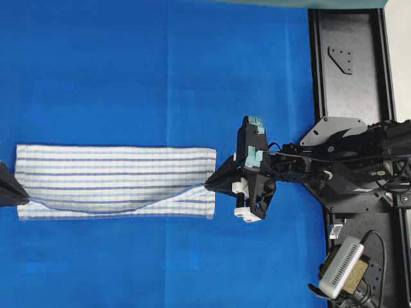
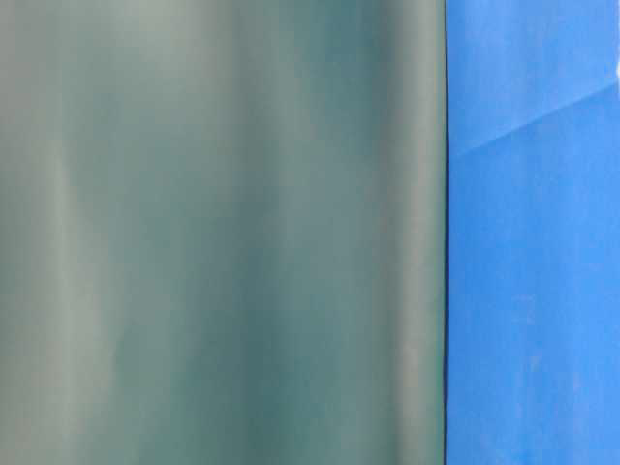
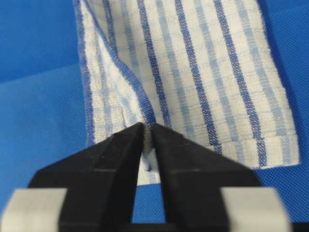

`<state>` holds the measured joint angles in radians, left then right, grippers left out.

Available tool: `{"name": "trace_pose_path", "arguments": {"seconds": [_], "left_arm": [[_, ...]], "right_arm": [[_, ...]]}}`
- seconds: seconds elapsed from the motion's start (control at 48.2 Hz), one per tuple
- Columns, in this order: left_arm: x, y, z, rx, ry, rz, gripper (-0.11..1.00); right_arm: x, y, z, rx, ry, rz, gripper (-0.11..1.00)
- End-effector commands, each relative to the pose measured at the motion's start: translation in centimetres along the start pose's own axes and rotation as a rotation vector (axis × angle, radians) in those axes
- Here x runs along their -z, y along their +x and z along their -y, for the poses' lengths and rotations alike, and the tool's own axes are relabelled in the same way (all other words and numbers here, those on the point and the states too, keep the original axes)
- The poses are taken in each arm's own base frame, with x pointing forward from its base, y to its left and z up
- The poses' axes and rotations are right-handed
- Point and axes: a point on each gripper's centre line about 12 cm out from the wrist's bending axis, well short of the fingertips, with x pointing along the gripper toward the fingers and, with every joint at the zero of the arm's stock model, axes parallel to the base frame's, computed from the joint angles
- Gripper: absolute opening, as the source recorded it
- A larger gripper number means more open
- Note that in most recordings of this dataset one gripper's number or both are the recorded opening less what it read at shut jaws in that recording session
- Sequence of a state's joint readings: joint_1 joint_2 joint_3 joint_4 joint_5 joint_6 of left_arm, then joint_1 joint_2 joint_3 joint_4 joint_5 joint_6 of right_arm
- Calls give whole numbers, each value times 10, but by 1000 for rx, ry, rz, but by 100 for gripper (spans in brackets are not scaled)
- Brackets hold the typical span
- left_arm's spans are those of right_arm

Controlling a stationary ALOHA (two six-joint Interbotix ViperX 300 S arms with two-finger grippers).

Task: Fold the blue towel.
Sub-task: 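Release the folded edge and reposition both grippers at the towel ends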

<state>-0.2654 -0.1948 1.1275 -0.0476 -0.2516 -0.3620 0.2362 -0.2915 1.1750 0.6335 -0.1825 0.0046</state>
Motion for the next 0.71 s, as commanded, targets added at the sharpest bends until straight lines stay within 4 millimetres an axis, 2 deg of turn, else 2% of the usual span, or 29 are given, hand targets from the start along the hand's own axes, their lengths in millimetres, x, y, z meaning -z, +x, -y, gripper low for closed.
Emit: {"name": "trace_pose_path", "arguments": {"seconds": [0.0,0.062,0.145,0.187,0.208,0.249,0.353,0.56,0.685], "left_arm": [[-11,-1,2,7,-15,37,11],[-16,-3,2,10,-30,52,25],[-23,-8,3,18,-26,83,50],[-25,-10,3,19,-22,92,63],[-27,-12,3,18,-23,97,70],[-28,-15,0,12,-22,105,78],[-32,-21,-12,-27,-25,117,76],[-40,-20,-43,-127,-31,115,72],[-36,-13,-55,-164,-12,84,71]], "right_arm": [[-8,-1,-7,-19,-2,25,47],[-8,-1,-7,-22,-10,27,66],[-10,-4,-8,-30,-29,42,89],[-11,-7,-8,-35,-39,50,93],[-12,-8,-7,-37,-44,57,93],[-15,-12,-7,-40,-51,74,90],[-20,-18,4,-20,-45,107,84],[-32,-21,31,67,-40,147,84],[-34,-15,46,127,-53,135,84]]}}
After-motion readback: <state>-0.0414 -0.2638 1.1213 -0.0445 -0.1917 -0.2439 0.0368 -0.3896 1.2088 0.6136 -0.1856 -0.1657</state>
